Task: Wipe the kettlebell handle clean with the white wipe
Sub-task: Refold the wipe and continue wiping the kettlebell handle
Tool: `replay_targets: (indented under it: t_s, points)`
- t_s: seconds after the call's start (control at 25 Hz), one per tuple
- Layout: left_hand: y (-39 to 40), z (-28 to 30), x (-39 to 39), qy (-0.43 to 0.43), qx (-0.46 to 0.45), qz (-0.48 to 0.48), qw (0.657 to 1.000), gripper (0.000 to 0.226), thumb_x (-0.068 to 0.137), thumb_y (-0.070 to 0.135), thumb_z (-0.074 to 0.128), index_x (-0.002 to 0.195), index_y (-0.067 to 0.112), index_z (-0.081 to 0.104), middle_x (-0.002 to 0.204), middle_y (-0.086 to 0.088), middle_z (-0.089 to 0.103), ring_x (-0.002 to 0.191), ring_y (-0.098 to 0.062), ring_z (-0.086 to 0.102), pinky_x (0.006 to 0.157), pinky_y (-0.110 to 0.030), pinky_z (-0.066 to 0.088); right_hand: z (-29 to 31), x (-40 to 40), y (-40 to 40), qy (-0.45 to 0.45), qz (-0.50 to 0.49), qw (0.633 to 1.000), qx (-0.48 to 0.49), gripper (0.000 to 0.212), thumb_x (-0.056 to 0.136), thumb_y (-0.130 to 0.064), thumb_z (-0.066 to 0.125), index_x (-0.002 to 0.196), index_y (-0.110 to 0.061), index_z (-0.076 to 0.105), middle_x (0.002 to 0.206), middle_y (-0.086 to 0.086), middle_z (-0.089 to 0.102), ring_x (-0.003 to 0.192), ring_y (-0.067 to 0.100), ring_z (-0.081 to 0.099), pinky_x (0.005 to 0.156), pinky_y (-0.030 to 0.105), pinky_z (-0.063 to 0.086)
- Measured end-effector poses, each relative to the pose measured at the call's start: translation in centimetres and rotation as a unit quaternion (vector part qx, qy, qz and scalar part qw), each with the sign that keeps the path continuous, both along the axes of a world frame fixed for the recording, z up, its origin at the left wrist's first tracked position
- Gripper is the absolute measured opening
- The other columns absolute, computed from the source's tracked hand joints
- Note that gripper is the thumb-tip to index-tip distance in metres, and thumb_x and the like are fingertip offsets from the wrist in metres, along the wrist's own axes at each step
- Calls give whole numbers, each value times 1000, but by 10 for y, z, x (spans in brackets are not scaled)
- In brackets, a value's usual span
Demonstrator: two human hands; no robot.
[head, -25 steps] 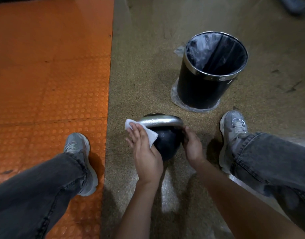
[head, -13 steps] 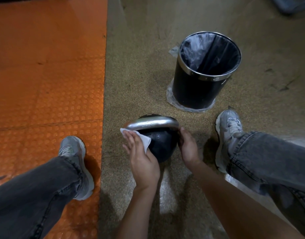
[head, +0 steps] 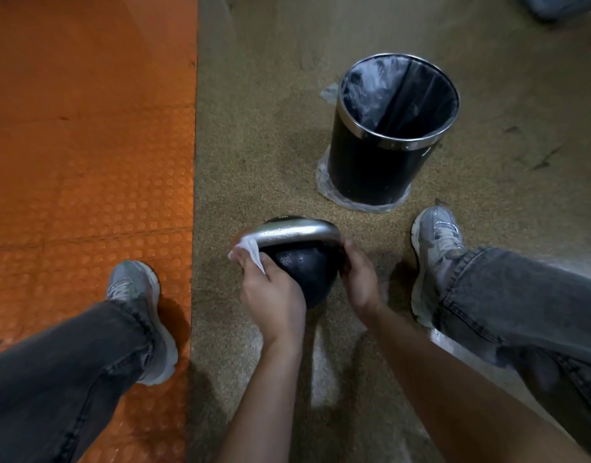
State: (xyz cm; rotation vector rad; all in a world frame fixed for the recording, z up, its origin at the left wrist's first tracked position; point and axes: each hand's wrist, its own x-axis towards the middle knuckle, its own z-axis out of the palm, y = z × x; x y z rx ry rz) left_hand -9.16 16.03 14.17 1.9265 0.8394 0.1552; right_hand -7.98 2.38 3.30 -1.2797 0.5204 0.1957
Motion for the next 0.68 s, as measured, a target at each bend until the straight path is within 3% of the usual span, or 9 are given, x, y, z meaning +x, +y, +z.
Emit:
replay_targets:
  t_s: [0.12, 0.2, 0.24, 0.32, 0.4, 0.48, 0.6, 0.68]
  points:
    - [-8, 19, 4, 17, -151, 64, 986, 33, 100, 38, 41, 105, 19, 68, 98, -7, 69, 93, -26, 65, 93, -42, 51, -2, -2, 1, -14, -12, 1000, -6, 39, 97, -55, 52, 118, -31, 75, 127, -3, 73, 129, 21, 60, 116, 53, 39]
    - [-6, 30, 14, 46, -227, 142, 962, 31, 102, 33, 44, 77, 23, 60, 82, 0, 66, 80, -19, 63, 86, -37, 51, 1, -1, -2, -6, -2, 1000, 3, 44, 96, -57, 53, 121, -27, 74, 129, -2, 72, 130, 21, 59, 117, 52, 38]
    - [-2, 34, 19, 44, -270, 188, 943, 32, 103, 28, 45, 74, 23, 57, 79, 0, 65, 77, -18, 62, 84, -37, 51, 1, -1, -2, -2, 3, 1000, 11, 46, 96, -56, 54, 125, -25, 73, 131, -2, 71, 132, 19, 58, 118, 49, 38]
    - [13, 33, 28, -13, -395, 252, 883, 26, 103, 16, 43, 81, 14, 56, 86, -6, 66, 80, -21, 64, 87, -39, 52, 1, 0, -2, -3, 0, 999, 32, 45, 96, -55, 54, 126, -26, 72, 134, -2, 70, 134, 18, 57, 118, 45, 37]
    - [29, 30, 36, -46, -505, 238, 828, 25, 103, 4, 34, 94, 4, 57, 98, -12, 64, 86, -21, 63, 86, -35, 51, 0, -2, -1, -11, -6, 999, 36, 38, 100, -52, 51, 122, -30, 74, 132, -2, 71, 134, 19, 57, 117, 45, 37]
    - [43, 26, 41, -29, -556, 215, 802, 35, 103, -1, 22, 107, 2, 57, 105, -14, 61, 90, -19, 61, 78, -26, 53, 3, -3, -1, -13, -14, 999, 42, 35, 106, -43, 47, 120, -27, 74, 129, 0, 72, 131, 20, 59, 116, 45, 39]
    - [49, 22, 43, -24, -587, 222, 778, 46, 100, -3, 16, 131, -6, 49, 128, -21, 57, 118, -28, 57, 102, -34, 48, 8, -1, -1, 1, -12, 999, 41, 38, 107, -40, 45, 126, -17, 69, 128, 3, 73, 128, 19, 62, 117, 45, 40]
    - [50, 25, 46, -21, -576, 238, 782, 48, 98, -5, 18, 136, -7, 47, 135, -23, 55, 118, -29, 57, 100, -39, 50, 6, -2, -2, 0, -11, 999, 33, 38, 107, -42, 45, 126, -18, 69, 127, 2, 73, 127, 19, 63, 115, 46, 41]
